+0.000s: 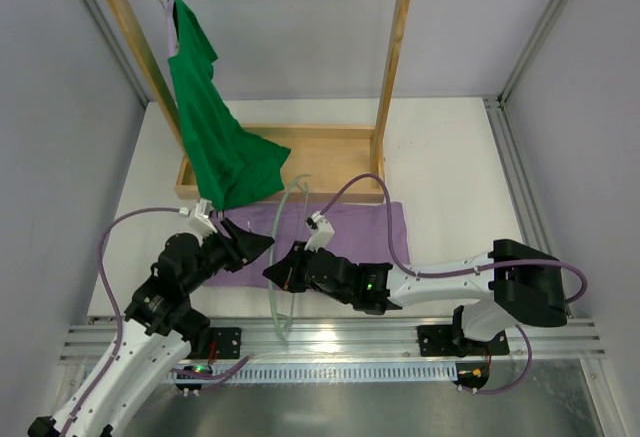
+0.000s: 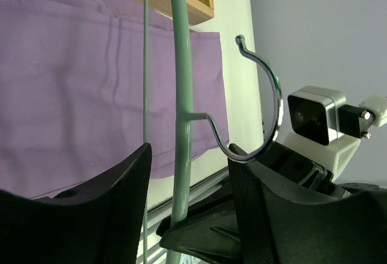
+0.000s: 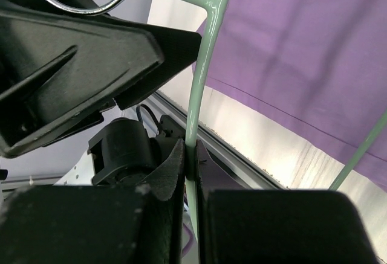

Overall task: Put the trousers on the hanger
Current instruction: Pass the hanger from the right arm to the left

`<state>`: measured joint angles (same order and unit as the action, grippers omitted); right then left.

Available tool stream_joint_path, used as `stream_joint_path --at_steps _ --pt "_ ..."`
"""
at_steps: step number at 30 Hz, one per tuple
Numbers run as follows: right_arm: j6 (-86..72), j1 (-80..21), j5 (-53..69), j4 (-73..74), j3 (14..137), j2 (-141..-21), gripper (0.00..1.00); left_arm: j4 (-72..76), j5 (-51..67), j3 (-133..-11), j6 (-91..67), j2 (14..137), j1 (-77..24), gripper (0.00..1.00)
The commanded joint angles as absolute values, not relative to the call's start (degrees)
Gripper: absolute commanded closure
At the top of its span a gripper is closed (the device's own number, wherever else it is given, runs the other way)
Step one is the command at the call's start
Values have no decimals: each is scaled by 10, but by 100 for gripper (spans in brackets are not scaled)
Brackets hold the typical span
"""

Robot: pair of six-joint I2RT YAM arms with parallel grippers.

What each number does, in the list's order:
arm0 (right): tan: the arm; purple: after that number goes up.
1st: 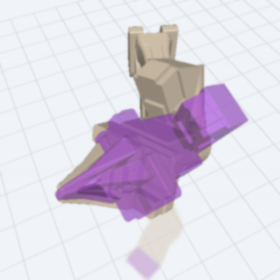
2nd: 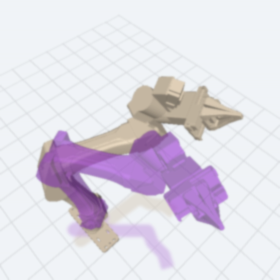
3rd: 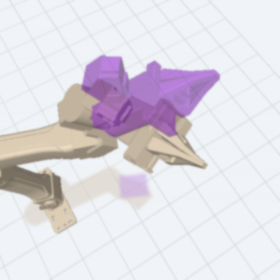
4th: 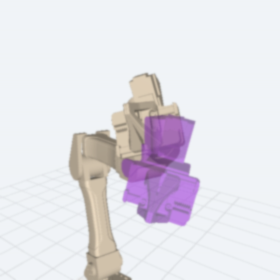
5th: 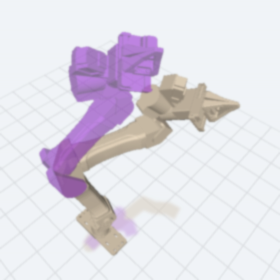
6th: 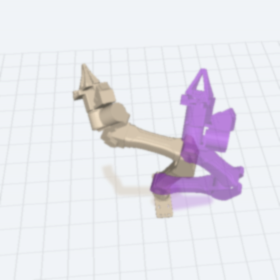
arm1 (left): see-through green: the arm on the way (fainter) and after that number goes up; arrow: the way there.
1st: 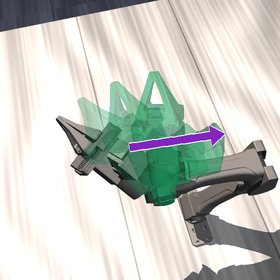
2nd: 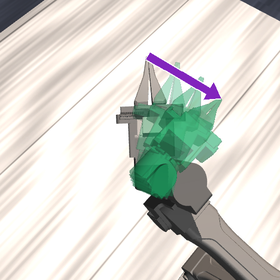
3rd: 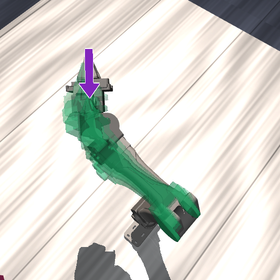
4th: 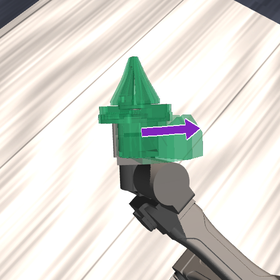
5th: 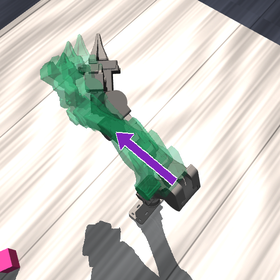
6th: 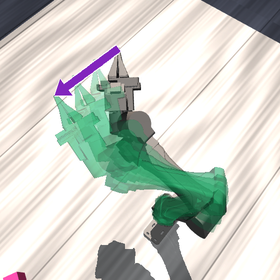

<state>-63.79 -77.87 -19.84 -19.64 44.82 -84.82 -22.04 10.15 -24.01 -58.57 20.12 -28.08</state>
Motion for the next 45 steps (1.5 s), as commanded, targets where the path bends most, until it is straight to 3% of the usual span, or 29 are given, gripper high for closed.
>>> stream_joint_path --at_steps 1,18,21,22,25,28,36,43,45 --pt "-637 -783 -236 -232 475 -841 96 -172 114 -231 -587 227 -283 47" --pt "-631 -783 -239 -225 470 -838 96 -106 40 -216 -593 306 -370 51" --pt "-634 -783 -236 -224 465 -837 96 -98 26 -220 -593 324 -390 62" --pt "-635 -783 -236 -224 462 -836 96 -97 21 -221 -592 331 -393 72" --pt "-644 -783 -233 -211 454 -831 96 -98 15 -227 -595 338 -401 91" --pt "-646 -782 -224 -210 438 -817 96 -105 5 -229 -599 339 -403 100" --pt "-633 -783 -189 -125 374 -722 56 -164 -16 -235 -610 311 -413 100" --pt "-623 -774 -251 123 346 -555 45 -167 -35 -185 -632 271 -417 100" --pt "-607 -711 -229 183 363 -539 44 -163 -40 -178 -636 272 -419 100"
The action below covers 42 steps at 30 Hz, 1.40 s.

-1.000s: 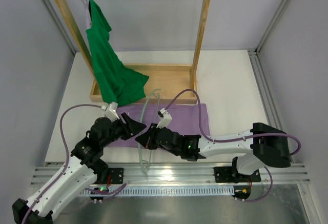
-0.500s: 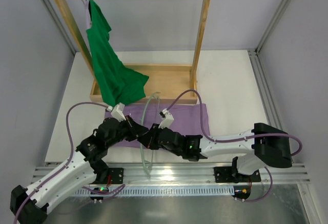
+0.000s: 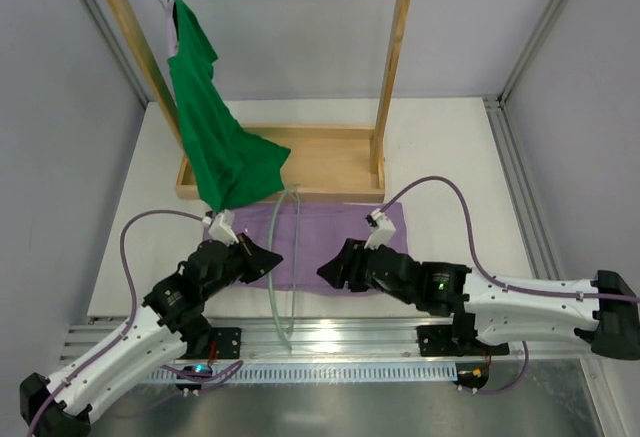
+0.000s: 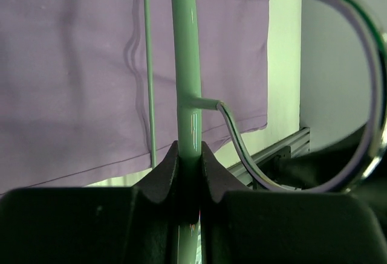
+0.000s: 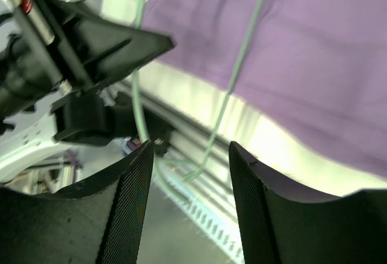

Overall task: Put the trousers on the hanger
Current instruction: Pass the hanger from the right arm to the left, then place trousers on hanger

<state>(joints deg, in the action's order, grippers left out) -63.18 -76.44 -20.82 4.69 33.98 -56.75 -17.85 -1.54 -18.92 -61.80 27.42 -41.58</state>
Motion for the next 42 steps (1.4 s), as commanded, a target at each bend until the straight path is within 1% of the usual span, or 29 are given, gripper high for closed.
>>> stream_joint_path --at_steps 1,2,4,6,7,10,11,13,14,17,21,31,34,35,37,38,39,41,42 --pt "-567 -676 -196 197 361 -540 43 -161 -45 -175 -638 276 -420 100" --pt "-550 -644 -119 196 359 -541 43 -158 -47 -173 -638 281 -421 100" --pt "-504 -575 -100 214 353 -540 43 -147 -47 -172 -639 296 -423 100" --pt "-479 -536 -100 242 364 -534 42 -142 -48 -174 -641 307 -424 100" --pt "-469 -489 -88 261 366 -526 42 -142 -48 -175 -642 314 -425 100" --pt "-420 -405 -25 279 363 -512 40 -153 -48 -183 -648 338 -431 100" --pt "-402 -357 -15 286 360 -506 36 -166 -50 -185 -656 344 -433 100" --pt "-384 -309 19 302 356 -506 28 -170 -47 -185 -662 342 -438 100" --pt "-378 -266 31 305 352 -514 25 -171 -47 -183 -667 339 -441 100" --pt "-361 -221 56 302 344 -535 23 -185 -58 -178 -675 319 -450 100" --pt "-354 -193 79 286 328 -564 21 -201 -55 -171 -681 316 -451 100" --pt "-375 -181 92 233 244 -595 22 -214 -52 -157 -681 316 -455 100" --pt "-377 -181 112 217 230 -594 28 -221 -47 -156 -681 315 -456 100" --pt "-375 -181 119 213 223 -591 47 -224 -45 -156 -681 308 -457 100" --pt "-375 -181 133 210 219 -579 69 -226 -40 -156 -681 297 -456 100" --pt "-374 -181 136 211 215 -558 77 -224 -39 -156 -682 292 -457 100" --pt "-375 -181 134 217 216 -544 89 -226 -33 -158 -683 280 -457 100" --pt "-376 -180 120 253 222 -517 96 -229 -26 -160 -683 271 -459 100" --pt "-374 -181 114 278 226 -487 96 -243 -26 -165 -683 265 -458 100"
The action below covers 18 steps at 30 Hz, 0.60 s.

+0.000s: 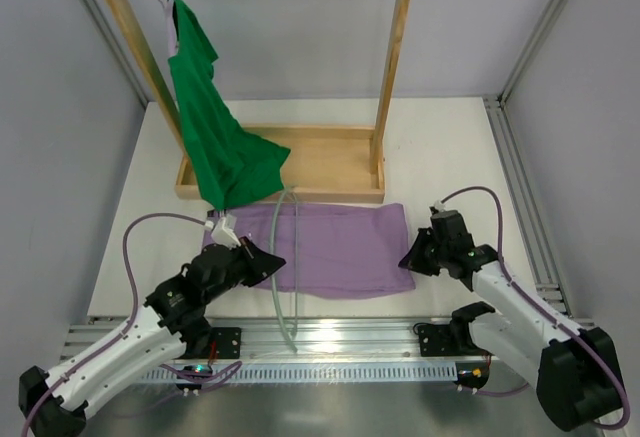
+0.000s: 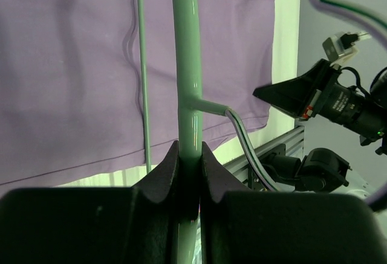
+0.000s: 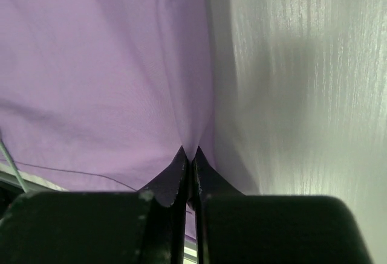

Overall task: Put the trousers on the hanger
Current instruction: Place trousers on hanger

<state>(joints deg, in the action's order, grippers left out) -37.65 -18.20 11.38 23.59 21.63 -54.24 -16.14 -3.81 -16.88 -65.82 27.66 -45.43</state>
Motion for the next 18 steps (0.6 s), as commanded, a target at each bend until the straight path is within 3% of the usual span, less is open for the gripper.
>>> stream_joint_path --at_steps 1,18 --pt "-374 -180 106 288 229 -474 96 -251 -28 -168 -683 263 -459 99" --pt "-382 -181 157 270 205 -419 96 -186 -76 -171 -633 188 -466 100"
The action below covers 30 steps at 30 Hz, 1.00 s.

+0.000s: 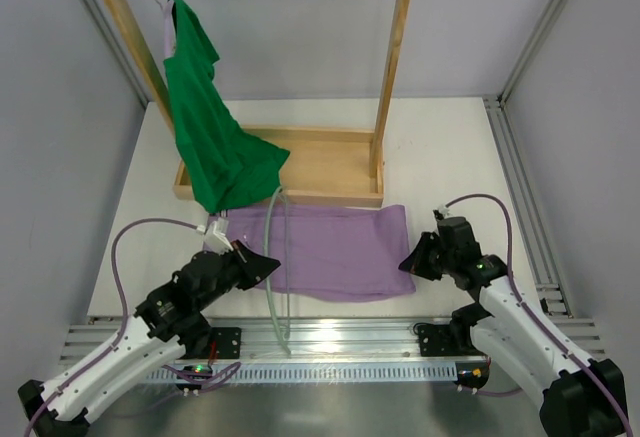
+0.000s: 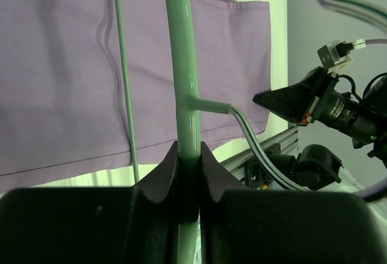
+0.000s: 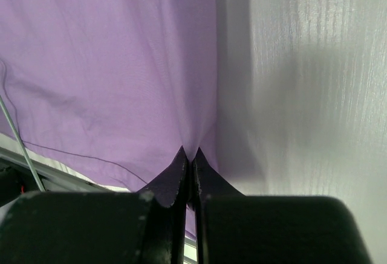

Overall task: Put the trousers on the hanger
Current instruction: Place trousers on hanger

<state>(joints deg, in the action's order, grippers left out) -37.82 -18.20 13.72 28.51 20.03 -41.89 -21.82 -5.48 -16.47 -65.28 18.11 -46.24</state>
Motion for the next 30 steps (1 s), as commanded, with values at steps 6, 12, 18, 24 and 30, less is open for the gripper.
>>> stream_joint_path --at_steps 6,12,18,24,30 --pt "-382 -181 160 263 203 -427 96 -170 -19 -204 -606 242 -465 100" --pt "-383 -181 163 254 201 -430 96 -162 -18 -200 -583 195 -466 100" --pt "-382 -181 166 253 200 -432 96 -158 15 -193 -594 201 -466 100" --pt "-385 -181 166 260 203 -426 96 -187 47 -190 -618 205 -467 100" --pt "-396 -181 180 265 213 -414 96 -207 16 -164 -645 171 -467 100"
